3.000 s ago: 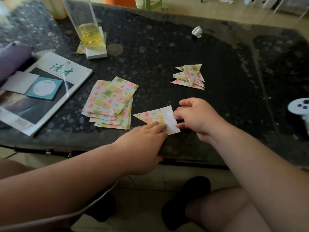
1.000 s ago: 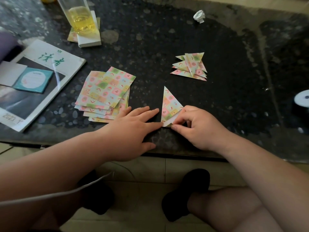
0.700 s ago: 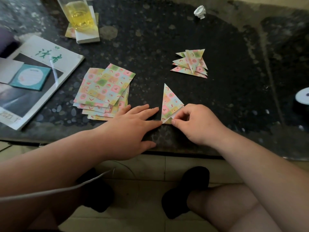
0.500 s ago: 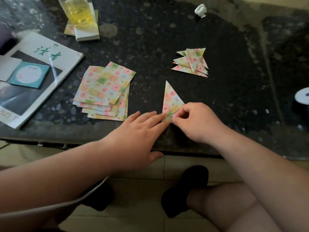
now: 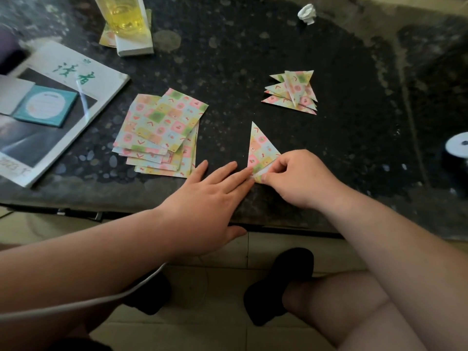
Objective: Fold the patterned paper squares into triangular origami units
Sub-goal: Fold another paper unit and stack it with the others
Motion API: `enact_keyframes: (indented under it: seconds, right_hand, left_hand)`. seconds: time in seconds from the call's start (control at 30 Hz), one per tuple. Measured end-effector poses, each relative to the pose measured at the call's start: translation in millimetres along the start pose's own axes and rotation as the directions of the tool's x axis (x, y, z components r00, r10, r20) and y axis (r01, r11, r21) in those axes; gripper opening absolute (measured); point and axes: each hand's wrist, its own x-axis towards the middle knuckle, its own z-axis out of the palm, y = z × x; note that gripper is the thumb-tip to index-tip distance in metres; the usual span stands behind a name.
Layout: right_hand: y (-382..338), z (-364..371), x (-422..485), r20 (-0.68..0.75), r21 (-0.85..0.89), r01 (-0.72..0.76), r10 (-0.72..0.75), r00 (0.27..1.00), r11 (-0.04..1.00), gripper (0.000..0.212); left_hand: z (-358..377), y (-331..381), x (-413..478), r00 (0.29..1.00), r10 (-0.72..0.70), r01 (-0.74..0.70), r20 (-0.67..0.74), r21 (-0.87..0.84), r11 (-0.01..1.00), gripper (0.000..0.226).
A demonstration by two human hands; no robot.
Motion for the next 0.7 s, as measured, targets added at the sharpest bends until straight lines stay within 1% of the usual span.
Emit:
enact_keyframes:
  seconds: [0.2,0.27,0.4,0.5,0.7]
  right_hand:
    - [-5.2,-7.2,-0.6,0.047,-0.005,-0.066,0.066,0.997,0.998,0.022]
    - [-5.2,-9.8,-0.5,0.054,-0.011,-0.068,0.068,0.996,0.998,0.022]
    - [-5.3,-9.2,-2.5,0.134,0.100,-0.090,0.076,0.988,0.991,0.020]
    - [-3.3,-5.9,-1.1,0.166,0.198,-0.130,0.098,0.981,0.971,0.021]
    - [-3.5,-5.7,0.9,0.173,0.243,-0.138,0.097,0.980,0.960,0.019]
  left_hand:
    - [0.4,2.3,0.7,1.000,-0.003,0.003,0.013,0.008,1.000,0.094]
    - [0.6,2.3,0.8,1.000,-0.003,0.003,0.006,0.008,1.000,0.094]
    - [0.8,2.2,0.4,1.000,-0.005,0.005,0.001,0.011,1.000,0.095]
    - [2.2,1.8,0.7,1.000,-0.001,0.001,-0.009,0.005,1.000,0.094]
    - [2.8,0.5,1.0,1.000,0.011,-0.011,-0.025,-0.006,1.000,0.090]
